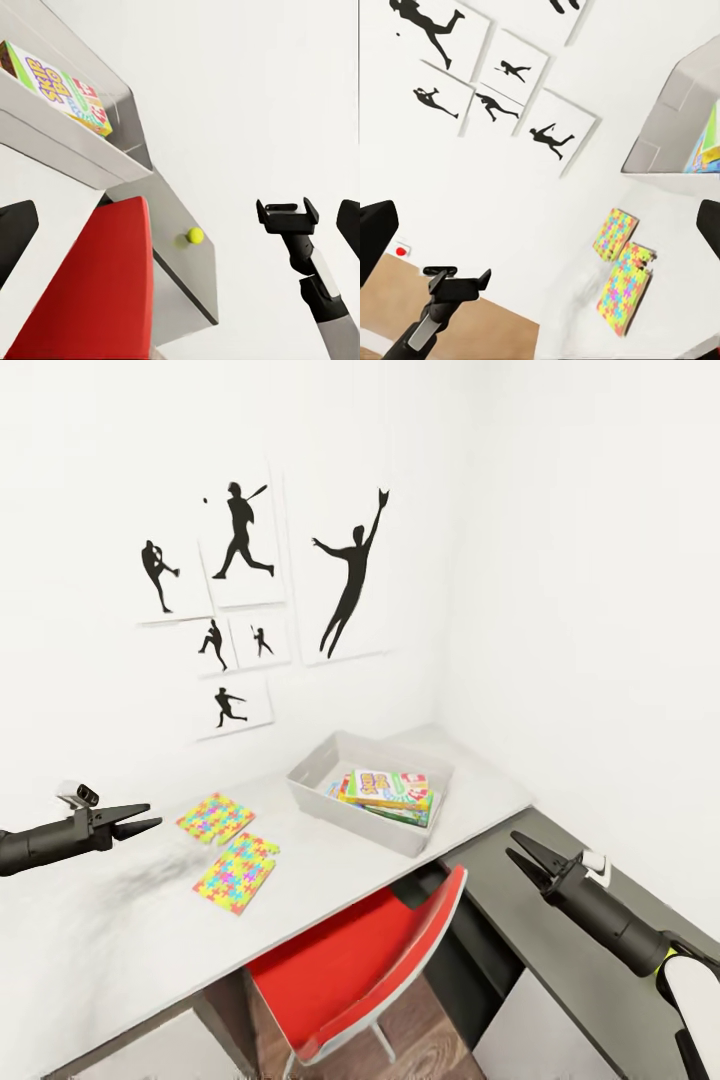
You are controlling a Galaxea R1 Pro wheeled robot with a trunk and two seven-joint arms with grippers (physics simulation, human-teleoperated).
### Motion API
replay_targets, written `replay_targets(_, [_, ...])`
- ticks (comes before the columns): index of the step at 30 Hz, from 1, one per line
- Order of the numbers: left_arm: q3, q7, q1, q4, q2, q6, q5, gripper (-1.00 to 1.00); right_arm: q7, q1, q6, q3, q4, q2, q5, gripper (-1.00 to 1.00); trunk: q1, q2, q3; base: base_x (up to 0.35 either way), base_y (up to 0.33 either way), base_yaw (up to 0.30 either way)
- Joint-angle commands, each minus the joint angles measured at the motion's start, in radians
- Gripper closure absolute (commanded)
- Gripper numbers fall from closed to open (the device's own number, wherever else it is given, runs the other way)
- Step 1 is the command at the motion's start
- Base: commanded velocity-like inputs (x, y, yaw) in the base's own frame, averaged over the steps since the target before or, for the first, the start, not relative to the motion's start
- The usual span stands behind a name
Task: Put all the toys in the child's room - the three board games (two on the bed and one on the table), the two jigsaw puzzles on the table, and the tennis ball on the table - inside the toy box on the table in the child's room.
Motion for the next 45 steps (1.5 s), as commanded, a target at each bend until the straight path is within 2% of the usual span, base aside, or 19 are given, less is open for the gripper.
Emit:
replay_targets(1, [-0.001, -0.004, -0.001, 0.0, 0.0, 0.011, 0.0, -1.0, 0.001, -0.001, 0.006, -0.001, 0.0, 0.0, -0.001, -1.0, 0.0, -0.002, -0.001, -0.255, 0.0, 0.062])
replay_targets(12, [-0.001, -0.004, -0.001, 0.0, -0.001, 0.011, 0.0, -1.0, 0.0, -0.002, 0.005, -0.001, 0.002, 0.0, 0.0, -1.0, 0.0, -0.002, 0.013, -0.117, 0.0, 0.082])
replay_targets(45, [-0.001, -0.004, -0.001, 0.0, -0.001, 0.009, -0.003, -1.0, -0.012, -0.002, -0.004, 0.01, 0.008, 0.0, 0.0, -1.0, 0.0, -0.002, 0.014, -0.093, 0.003, 0.003])
